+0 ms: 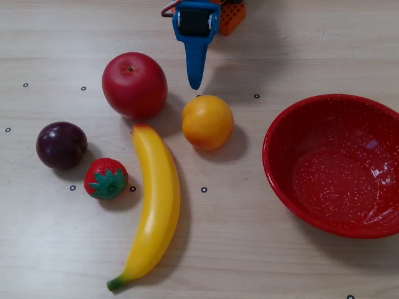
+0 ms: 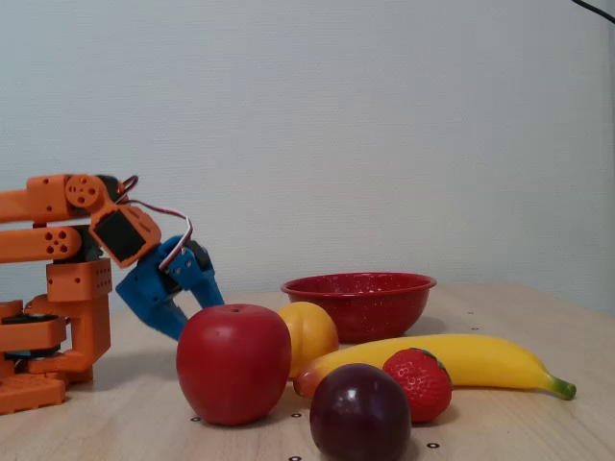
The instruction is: Put the peach in the red bowl.
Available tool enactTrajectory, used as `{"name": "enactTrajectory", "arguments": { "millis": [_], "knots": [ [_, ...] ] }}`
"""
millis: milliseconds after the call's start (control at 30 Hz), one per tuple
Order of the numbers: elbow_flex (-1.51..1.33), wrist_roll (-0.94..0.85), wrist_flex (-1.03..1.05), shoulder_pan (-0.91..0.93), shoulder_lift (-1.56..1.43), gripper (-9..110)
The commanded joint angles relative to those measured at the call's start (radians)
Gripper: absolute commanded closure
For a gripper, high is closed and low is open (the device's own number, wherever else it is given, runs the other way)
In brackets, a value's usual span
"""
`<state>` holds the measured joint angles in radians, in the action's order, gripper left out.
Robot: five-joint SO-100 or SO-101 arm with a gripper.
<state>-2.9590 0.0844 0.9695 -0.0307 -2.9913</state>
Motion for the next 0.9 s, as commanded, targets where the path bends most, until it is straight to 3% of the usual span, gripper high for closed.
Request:
{"name": "enactTrajectory", "arguments": {
  "millis": [0, 300, 533, 867],
  "knots": [
    [0.189, 0.041, -0.008, 0.035, 0.052, 101],
    [0.629, 0.044, 0.127, 0.11, 0.442, 101],
    [1.011, 0.028, 0.391, 0.117, 0.838, 100],
    [1.474, 0.071, 0.732, 0.064, 1.167, 68]
  ]
}}
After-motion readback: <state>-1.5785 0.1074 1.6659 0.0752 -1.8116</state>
